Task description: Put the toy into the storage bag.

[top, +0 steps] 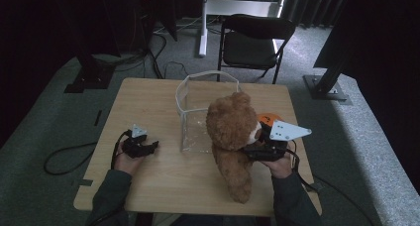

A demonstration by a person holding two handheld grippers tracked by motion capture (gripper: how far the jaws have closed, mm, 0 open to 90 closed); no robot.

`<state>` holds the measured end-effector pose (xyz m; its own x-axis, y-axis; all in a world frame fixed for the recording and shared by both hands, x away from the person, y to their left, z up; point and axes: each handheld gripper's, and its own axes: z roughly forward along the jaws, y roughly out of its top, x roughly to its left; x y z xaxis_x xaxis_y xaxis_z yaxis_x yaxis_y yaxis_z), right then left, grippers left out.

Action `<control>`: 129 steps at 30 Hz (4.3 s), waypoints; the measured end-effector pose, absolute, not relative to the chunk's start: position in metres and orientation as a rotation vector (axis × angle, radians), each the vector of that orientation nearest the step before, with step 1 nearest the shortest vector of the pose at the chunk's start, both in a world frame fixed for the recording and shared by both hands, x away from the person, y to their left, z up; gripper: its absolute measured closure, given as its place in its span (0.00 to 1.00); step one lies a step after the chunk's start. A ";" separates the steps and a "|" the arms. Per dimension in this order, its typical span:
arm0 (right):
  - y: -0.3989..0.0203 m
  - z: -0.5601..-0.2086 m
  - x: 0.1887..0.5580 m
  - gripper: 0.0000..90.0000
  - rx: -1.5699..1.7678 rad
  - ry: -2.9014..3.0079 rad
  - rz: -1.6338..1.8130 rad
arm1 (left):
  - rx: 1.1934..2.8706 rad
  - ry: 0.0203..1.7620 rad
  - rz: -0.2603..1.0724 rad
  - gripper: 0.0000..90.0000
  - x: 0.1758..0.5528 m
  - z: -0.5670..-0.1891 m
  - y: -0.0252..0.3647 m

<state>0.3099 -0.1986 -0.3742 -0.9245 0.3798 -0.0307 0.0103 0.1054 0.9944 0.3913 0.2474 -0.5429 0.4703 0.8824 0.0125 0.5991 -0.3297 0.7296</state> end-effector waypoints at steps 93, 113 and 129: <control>-0.254 -0.311 0.331 0.40 0.534 1.847 1.861 | 2.052 1.230 0.548 0.40 0.391 -0.543 0.246; -0.255 -0.297 0.345 0.40 0.547 1.820 1.838 | 2.052 1.230 0.549 0.40 0.391 -0.543 0.246; -0.261 -0.284 0.351 0.40 0.554 1.784 1.823 | 2.052 1.230 0.549 0.40 0.391 -0.543 0.246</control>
